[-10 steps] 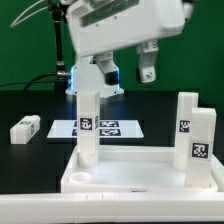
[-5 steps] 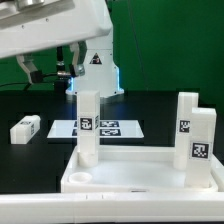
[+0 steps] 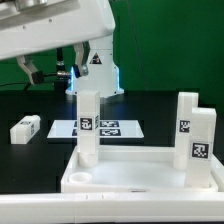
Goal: Assemble desk
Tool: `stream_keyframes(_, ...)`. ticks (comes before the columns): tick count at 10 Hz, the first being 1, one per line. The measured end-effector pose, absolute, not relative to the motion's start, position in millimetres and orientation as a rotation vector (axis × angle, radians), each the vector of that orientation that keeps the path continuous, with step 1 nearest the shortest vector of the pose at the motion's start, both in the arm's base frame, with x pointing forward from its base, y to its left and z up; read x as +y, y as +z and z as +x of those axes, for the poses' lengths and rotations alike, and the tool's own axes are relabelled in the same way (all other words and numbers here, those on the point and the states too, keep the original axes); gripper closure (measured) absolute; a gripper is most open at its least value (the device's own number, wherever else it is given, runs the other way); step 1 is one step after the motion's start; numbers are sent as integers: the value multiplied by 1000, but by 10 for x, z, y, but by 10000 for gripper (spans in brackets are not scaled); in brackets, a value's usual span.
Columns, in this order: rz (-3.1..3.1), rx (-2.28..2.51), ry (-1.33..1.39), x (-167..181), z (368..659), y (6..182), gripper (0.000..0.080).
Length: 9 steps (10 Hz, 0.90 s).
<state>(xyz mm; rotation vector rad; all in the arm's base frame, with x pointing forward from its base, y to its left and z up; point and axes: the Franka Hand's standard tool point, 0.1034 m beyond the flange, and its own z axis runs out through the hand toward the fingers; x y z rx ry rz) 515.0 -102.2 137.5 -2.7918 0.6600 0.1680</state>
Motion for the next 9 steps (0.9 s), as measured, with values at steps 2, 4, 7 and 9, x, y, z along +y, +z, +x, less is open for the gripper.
stream_keyframes(2,-2769,588,403,-1369,4843,1167,150)
stream_keyframes(4,-2739,594,529,-1531,4588,937,150)
stream_keyframes(7,-2634,577,737,-1503,4525,908,150)
stream_keyframes(9,-2566,552,887,-1534,4456,841,150)
